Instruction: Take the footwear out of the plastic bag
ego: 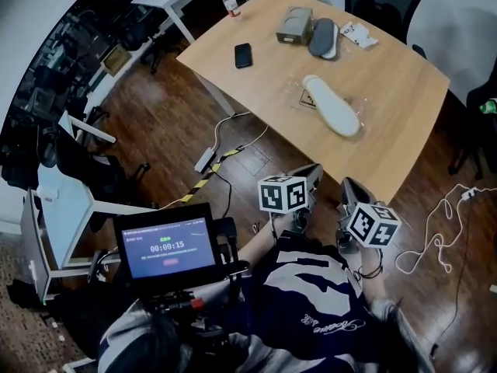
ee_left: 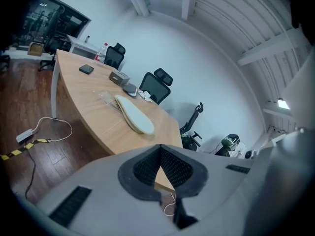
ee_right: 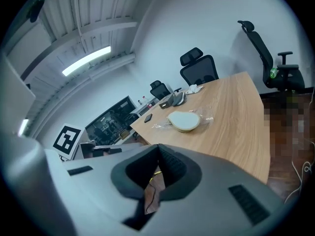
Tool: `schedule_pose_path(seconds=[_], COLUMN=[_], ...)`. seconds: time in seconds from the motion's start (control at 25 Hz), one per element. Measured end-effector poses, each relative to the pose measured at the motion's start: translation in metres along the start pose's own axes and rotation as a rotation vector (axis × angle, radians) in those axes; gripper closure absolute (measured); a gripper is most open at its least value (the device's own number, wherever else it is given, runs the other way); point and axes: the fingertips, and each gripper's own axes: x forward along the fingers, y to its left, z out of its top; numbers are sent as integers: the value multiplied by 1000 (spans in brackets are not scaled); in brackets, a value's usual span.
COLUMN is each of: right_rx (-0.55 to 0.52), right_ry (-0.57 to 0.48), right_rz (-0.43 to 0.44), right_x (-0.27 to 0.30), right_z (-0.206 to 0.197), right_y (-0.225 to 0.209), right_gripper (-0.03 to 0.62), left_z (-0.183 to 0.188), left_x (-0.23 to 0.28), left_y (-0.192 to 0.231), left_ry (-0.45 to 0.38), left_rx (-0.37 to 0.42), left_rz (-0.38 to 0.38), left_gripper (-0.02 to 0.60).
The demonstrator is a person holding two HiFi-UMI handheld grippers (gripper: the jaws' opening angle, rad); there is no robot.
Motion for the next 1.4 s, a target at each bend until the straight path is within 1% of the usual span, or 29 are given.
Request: schedule_pose_path(seconds=[0.16,0.32,0.48,0.6,1.0,1.2,1.4], right_rx=[-14,-8,-9,2,13,14,11], right_ry=[13,20,21,15,-4,13,31], right_rz=[29,57,73,71,61,33,17], right_x=[-25,-37,-40,-37,-21,-18,-15], right_z=[-22,-34,-41,-44,-52,-66,-73], right_y=[6,15,28,33,68,77,83], right_gripper=[605,605,605,605,605,605,605], left_z=[-34,-46,-40,-33,-26,-32,-32], left_x=[-21,-42,-58,-63,-84,-98,-104], left_y=[-14,-21,-24,-22,-14,-2,6], left_ry=[-9,-34,-67,-79,-34,-24,-16], left_rx=[-22,-20,-23,6,91,65,61], left_rz=[16,27,25,23,-23,-32,-36], left_gripper=[578,578,578,578,578,578,578])
